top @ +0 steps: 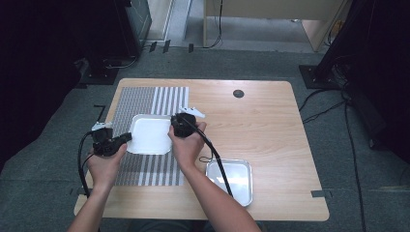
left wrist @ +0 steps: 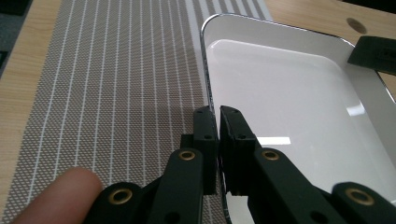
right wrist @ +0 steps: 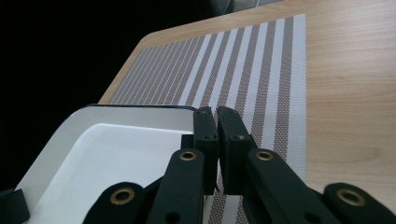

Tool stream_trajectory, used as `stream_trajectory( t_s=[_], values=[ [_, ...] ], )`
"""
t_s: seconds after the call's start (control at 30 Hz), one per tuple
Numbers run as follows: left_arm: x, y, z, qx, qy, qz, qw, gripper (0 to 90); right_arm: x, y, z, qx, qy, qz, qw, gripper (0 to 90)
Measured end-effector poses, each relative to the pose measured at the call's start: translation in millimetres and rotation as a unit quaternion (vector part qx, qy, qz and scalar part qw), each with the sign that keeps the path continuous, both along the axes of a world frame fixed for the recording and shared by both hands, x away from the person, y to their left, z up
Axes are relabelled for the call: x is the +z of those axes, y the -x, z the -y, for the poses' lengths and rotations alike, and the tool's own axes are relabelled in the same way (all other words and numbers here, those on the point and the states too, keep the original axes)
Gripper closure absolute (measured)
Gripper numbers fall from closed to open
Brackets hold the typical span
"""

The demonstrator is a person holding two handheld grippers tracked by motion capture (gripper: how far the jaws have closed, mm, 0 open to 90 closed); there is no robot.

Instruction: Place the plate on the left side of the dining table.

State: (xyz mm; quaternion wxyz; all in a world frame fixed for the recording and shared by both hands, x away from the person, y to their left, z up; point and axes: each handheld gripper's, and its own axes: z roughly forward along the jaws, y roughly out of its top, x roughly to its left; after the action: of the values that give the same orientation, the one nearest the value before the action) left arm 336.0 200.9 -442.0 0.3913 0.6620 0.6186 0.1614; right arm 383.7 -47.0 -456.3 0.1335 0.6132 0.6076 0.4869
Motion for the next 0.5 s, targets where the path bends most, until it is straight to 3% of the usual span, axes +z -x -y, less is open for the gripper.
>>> stream_trajectory(
  t_s=[0.23, 0.5],
  values=[
    [-10.9, -13.7, -9.6, 0.024, -0.004, -0.009, 0.9997, 86.7, -10.2, -15.7, -16.4, 0.002, 0.010, -0.002, 1.0000, 88.1],
    [-27.1, -37.3, -16.0, 0.042, -0.010, -0.023, 0.9988, 87.9, -35.0, -38.8, -34.0, 0.005, 0.044, -0.013, 0.9989, 87.8]
  ],
)
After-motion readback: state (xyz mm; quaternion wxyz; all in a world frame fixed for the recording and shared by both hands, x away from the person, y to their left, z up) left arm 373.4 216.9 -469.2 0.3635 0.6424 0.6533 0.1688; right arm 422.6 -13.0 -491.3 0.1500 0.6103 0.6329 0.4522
